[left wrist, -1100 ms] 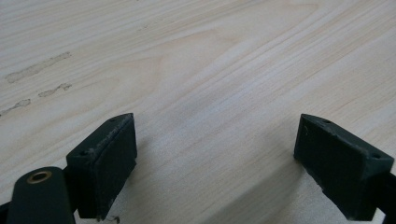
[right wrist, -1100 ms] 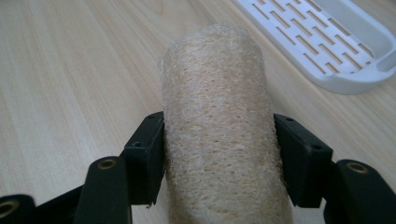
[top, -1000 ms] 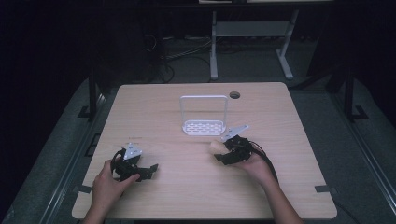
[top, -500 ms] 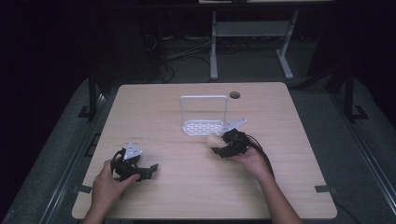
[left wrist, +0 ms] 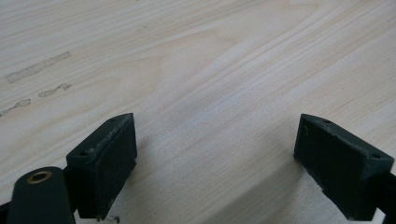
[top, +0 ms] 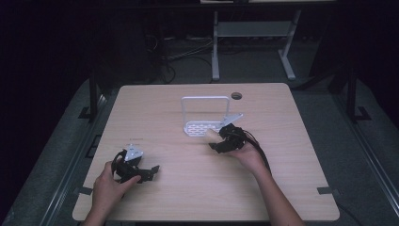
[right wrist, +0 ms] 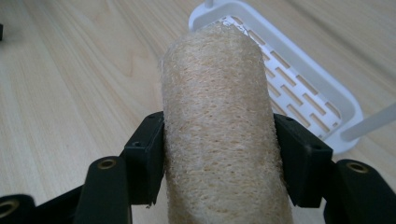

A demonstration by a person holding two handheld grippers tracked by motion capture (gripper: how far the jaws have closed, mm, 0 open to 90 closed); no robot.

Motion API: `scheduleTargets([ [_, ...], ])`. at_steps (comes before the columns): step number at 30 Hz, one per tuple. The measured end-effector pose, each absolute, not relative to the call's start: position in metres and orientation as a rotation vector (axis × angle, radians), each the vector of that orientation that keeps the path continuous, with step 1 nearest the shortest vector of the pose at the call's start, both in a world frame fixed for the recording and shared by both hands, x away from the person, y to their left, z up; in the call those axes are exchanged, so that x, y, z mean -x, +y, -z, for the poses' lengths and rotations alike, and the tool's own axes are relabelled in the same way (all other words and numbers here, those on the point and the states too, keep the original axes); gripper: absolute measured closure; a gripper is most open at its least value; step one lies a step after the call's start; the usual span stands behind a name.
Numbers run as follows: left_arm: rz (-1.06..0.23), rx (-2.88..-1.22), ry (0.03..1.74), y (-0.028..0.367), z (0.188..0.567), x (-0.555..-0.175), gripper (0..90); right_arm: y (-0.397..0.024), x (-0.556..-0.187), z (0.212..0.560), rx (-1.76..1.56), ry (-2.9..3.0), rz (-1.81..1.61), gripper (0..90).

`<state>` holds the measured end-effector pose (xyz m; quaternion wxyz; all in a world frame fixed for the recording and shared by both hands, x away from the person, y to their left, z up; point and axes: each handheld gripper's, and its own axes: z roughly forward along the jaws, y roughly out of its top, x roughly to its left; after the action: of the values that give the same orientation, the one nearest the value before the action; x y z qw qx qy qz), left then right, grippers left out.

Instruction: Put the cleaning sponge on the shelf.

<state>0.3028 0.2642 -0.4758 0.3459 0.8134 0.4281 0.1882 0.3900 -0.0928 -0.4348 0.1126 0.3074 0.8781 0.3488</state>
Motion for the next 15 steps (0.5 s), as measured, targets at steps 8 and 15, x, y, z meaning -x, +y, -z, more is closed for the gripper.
scheduleTargets([
  [8, -0.488, -2.108, 1.112, 0.264, 0.476, -0.303, 12.6, -0.084, -0.4, 0.43, -0.898, 2.571, -1.025, 39.4],
  [15, -0.488, -2.11, 1.113, 0.264, 0.476, -0.303, 12.6, -0.078, -0.406, 0.432, -0.908, 2.564, -1.023, 39.4],
])
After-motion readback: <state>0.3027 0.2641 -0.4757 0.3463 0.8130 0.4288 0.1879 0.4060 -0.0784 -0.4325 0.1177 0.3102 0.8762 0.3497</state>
